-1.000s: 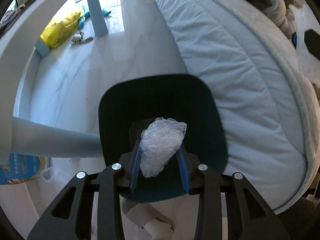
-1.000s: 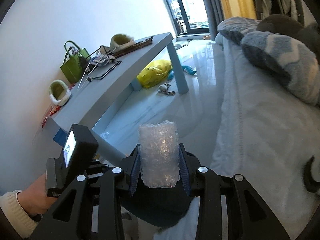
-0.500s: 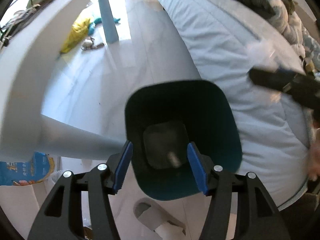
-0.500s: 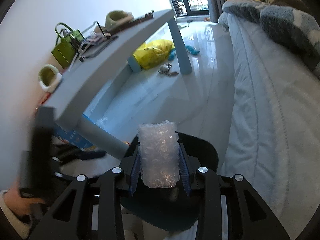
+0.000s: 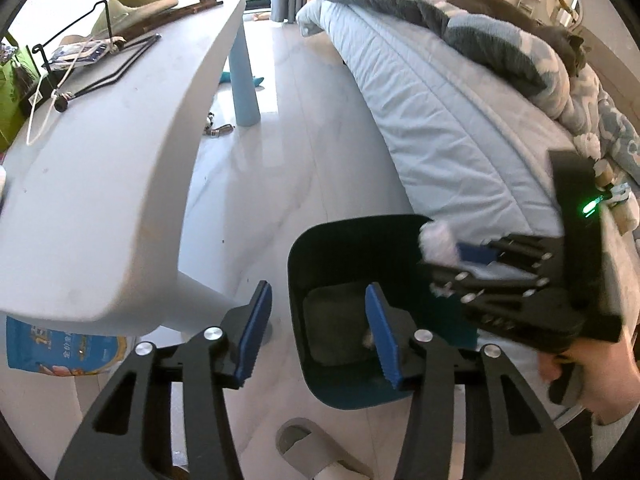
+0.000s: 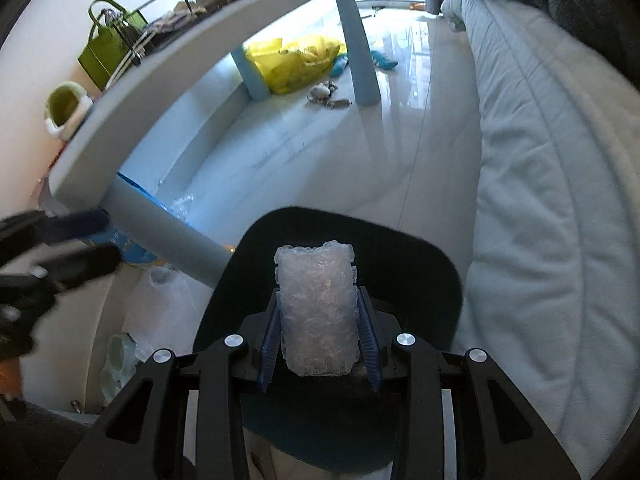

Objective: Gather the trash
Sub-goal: 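Open the right tool to drop the bubble wrap into the bin, then return the right tool to the bed and grasp the white sock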

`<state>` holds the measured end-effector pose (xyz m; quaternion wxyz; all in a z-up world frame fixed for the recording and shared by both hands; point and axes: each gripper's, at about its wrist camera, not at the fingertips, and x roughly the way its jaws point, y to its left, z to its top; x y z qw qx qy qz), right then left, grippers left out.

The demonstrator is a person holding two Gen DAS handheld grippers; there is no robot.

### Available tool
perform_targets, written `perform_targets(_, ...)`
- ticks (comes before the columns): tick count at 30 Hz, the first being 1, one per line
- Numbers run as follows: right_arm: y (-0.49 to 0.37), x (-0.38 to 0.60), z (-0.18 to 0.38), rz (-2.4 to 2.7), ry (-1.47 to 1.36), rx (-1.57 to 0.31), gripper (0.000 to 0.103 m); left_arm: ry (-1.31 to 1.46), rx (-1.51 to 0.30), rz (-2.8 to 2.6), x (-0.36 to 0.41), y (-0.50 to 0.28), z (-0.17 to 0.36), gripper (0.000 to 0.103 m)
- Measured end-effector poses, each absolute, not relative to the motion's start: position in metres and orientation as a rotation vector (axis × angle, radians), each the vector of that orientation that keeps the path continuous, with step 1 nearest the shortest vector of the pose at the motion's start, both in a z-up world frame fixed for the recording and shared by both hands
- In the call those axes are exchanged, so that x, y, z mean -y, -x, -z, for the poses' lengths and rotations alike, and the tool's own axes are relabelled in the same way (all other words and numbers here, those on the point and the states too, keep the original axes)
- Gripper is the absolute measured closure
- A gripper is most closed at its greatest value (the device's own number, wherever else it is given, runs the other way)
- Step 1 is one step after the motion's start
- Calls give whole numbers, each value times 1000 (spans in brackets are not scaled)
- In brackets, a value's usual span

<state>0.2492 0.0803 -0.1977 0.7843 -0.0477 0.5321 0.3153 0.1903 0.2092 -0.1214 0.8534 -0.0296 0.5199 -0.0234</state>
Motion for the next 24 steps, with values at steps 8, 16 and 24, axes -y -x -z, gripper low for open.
perform_targets(8,-243,-97,222,-678,149,-1204,67,102,-1060,60,-209,-193,107,51)
perform_targets(16,-238,-99,226,-675,173,-1222,48,104,-1017,57,-208,-192,88,51)
perform_targets(24,-228,-102,215,-700,185,-1203,42,112,-936,59,-199,-188,58,32)
